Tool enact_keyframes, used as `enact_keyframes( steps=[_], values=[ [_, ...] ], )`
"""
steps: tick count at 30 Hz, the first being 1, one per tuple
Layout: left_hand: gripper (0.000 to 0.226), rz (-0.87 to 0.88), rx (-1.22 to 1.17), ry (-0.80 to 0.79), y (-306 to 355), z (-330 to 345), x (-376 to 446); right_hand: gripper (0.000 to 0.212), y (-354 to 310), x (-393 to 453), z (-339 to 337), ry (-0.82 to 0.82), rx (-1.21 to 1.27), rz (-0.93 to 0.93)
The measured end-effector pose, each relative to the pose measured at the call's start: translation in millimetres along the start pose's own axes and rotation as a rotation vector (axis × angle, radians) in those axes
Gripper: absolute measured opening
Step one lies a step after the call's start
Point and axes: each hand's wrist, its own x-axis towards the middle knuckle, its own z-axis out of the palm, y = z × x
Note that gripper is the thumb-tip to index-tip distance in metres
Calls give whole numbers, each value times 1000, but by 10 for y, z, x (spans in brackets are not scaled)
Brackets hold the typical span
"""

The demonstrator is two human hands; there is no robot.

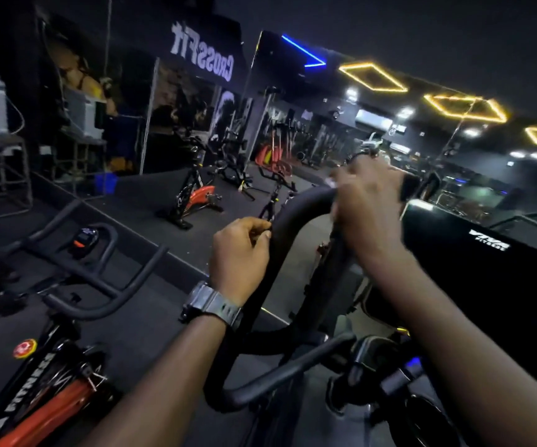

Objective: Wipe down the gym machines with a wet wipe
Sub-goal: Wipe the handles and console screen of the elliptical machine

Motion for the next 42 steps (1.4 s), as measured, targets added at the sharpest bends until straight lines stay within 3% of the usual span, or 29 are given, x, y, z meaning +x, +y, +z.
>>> enact_keyframes(
  steps=[4, 6, 9, 10, 13, 15, 20, 23, 25, 29, 32, 35, 39, 42],
  values=[
    [13, -65, -17, 13, -48, -33, -28, 16, -621, -191, 293, -138, 29, -503],
    [14, -78, -74, -6, -80, -80, -59, 19, -331, 16, 132, -145, -18, -391],
    [18, -61, -111, -64, -118, -105, -100, 21, 70, 178, 23, 6, -83, -41],
    [18, -52, -112, -72, -118, -93, -96, 21, 3, 95, 69, 49, -41, -41],
    [23, -36, -123, -66, -136, -61, -70, 22, -492, -508, 377, 35, 162, -370],
    [27, -26, -115, -85, -152, -90, -79, 25, -438, -672, 397, 42, 178, -495],
    [30, -20, -76, -133, -95, -145, -108, 30, -2, -420, 278, 305, 188, -57],
    [31, -1, -27, -132, -53, -147, -100, 28, -494, -852, 527, 196, 313, -154],
    [33, 34, 12, -155, -32, -170, -108, 26, -478, -880, 522, 159, 342, -224],
    [35, 85, 38, -163, 30, -147, -86, 26, -131, -413, 271, 332, 296, 101],
    [41, 128, 24, -142, 135, -81, -1, 22, -519, -639, 379, 240, 313, 79],
    [53, 74, -53, -165, 202, -57, 53, 14, -638, -870, 478, 133, 312, -80],
    [53, -41, -212, -215, 158, -74, 60, 15, -186, -468, 362, 304, 280, 53],
    [46, -87, -273, -184, 142, -70, 40, 14, -461, -725, 457, 257, 315, 17]
  ],
)
